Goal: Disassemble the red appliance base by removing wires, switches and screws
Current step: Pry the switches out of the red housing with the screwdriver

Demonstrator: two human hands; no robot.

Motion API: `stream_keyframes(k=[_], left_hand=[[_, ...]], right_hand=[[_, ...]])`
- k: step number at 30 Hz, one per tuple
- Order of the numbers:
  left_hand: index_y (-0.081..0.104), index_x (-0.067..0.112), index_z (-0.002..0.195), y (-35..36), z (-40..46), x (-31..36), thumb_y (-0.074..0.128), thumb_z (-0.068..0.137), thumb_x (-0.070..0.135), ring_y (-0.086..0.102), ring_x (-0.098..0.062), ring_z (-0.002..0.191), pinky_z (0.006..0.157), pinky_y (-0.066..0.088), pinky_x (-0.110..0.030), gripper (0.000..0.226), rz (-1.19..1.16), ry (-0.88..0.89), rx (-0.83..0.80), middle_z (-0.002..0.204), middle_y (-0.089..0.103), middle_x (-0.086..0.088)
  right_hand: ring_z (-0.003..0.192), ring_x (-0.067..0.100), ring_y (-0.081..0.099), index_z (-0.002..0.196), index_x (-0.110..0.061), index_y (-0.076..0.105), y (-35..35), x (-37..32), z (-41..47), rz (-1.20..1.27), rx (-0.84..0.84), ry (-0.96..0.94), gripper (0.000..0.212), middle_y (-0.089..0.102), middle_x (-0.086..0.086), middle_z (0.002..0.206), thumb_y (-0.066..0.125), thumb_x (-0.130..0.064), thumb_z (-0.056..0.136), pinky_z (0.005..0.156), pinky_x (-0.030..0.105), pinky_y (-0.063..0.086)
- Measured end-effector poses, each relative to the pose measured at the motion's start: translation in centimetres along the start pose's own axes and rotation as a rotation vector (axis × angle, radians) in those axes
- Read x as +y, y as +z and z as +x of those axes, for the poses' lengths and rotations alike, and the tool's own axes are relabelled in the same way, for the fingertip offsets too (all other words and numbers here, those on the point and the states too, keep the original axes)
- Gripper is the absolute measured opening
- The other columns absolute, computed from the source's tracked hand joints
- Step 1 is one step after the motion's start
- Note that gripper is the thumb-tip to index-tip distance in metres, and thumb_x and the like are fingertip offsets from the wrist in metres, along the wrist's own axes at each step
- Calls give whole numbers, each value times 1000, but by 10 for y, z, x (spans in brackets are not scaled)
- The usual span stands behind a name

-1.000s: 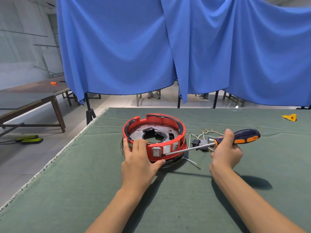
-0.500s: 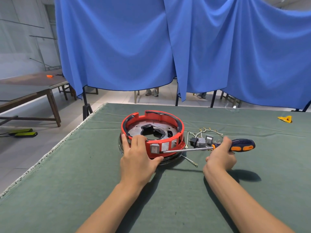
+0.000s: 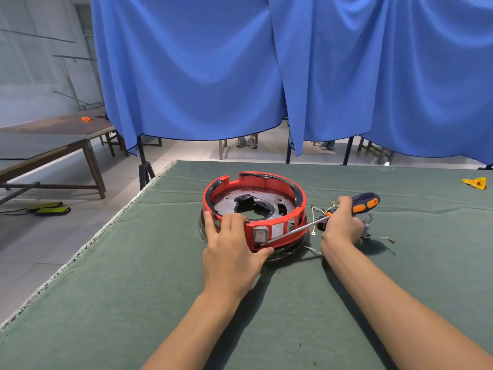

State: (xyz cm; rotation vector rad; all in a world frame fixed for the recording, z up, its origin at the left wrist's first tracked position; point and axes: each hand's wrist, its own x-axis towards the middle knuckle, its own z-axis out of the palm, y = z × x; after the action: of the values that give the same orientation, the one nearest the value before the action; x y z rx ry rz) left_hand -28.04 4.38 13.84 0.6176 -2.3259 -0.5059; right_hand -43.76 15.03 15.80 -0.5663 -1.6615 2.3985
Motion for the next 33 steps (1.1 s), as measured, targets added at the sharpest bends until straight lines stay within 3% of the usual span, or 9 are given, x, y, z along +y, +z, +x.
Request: stream_keyframes(k=[7,13,18,24,28,33], left_hand=[[46,20,111,2,0,1,80,64,49,16,-34,143,79,52,-52,64,6,-8,-1,123,52,4],[46,20,110,2,1,1,80,63,49,17,-33,143,77,51,-52,65,5,-10,5,122,52,4],[46,20,112,2,2,2,80,63,49,16,-32,143,77,51,-52,66,-4,-19,-5,124,52,4],[44,24,114,2,2,-1,79,65,50,14,-28,144,76,51,-49,65,-19,-32,-16,125,49,9],[44,24,115,1,2,-1,79,66,50,14,-28,143,78,51,-51,65,-34,-27,-19,125,48,9],[43,26,115,-1,2,-2,76,68,51,11,-25,144,79,50,-51,62,-31,-32,-56,124,46,12]], right_hand=[[51,14,45,65,-17,54,-20,-2,2,-62,-68,4,29,53,-6,63,59,-43,76,52,29,34],[45,12,35,63,-20,51,-49,-9,-3,-72,-100,-5,30,44,-9,45,64,-43,77,46,27,28],[31,7,23,62,-19,46,-60,-17,-5,-25,-134,23,32,33,-10,37,65,-39,79,34,15,17],[35,11,33,55,-18,52,-63,-37,-13,59,-138,-205,32,48,-10,43,62,-38,78,37,19,25],[37,14,35,41,-21,58,-56,-63,-29,86,-253,-393,39,48,-9,39,59,-45,72,46,26,30],[42,12,41,43,-27,61,-32,-88,-56,47,-404,-602,38,51,-10,40,55,-50,73,54,29,34]])
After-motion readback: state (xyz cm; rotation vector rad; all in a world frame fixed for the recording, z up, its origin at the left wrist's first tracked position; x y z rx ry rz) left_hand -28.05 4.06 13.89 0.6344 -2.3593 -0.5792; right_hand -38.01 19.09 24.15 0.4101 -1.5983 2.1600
